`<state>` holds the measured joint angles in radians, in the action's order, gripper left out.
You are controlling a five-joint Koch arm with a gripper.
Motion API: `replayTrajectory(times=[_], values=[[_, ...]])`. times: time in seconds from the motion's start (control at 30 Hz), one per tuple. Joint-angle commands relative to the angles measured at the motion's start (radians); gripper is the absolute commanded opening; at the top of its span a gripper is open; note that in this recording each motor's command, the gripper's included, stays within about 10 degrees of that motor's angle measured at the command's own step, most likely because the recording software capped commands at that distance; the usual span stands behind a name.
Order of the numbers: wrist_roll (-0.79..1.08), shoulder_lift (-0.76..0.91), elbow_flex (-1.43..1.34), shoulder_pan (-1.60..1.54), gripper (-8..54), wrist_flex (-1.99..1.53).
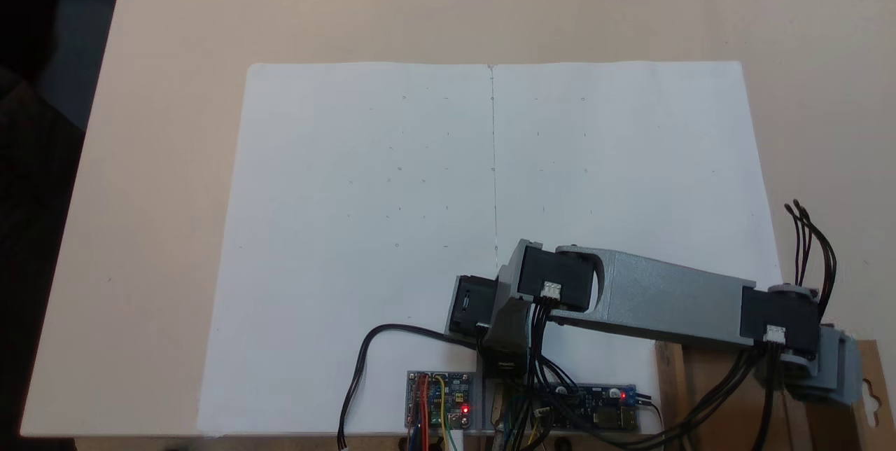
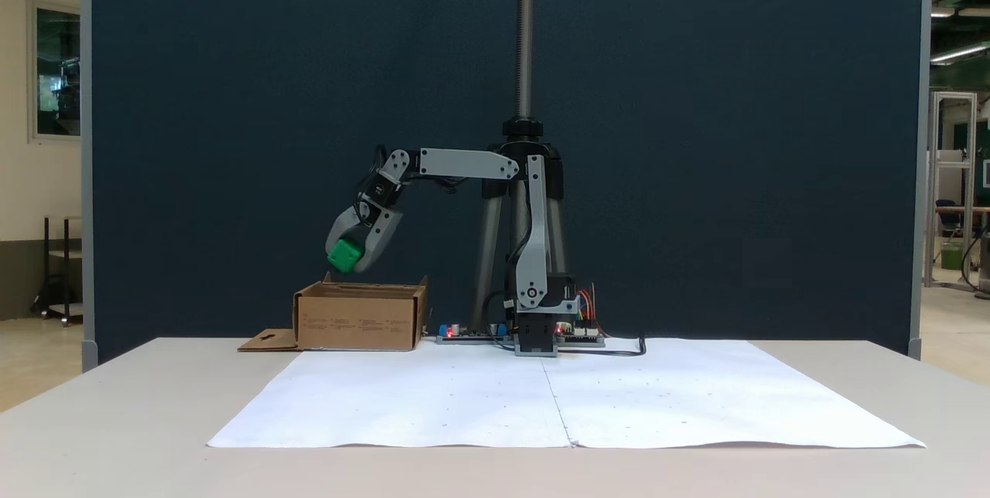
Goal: Grasp a green dice and put it in the bin.
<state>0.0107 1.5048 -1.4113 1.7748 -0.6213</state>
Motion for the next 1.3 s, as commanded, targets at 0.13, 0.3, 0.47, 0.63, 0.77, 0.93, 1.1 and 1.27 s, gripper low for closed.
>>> replayTrajectory(times=[0.13, 0.3, 0.47, 0.63, 0.77, 0.93, 1.1, 1.27], values=[[0.147, 0.017, 0.005, 0.02, 12.3, -0.071], [0.152, 0.018, -0.011, 0.018, 12.3, -0.072], [0.153, 0.018, -0.031, 0.018, 12.3, -0.074], [0.152, 0.018, -0.037, 0.017, 30.9, -0.072], [0.15, 0.018, -0.038, 0.017, 40.3, -0.071], [0.149, 0.021, -0.038, 0.017, 40.3, -0.063], [0.143, 0.055, -0.037, -0.011, 40.3, -0.043], [0.04, 0.118, -0.037, -0.124, 40.3, -0.009]])
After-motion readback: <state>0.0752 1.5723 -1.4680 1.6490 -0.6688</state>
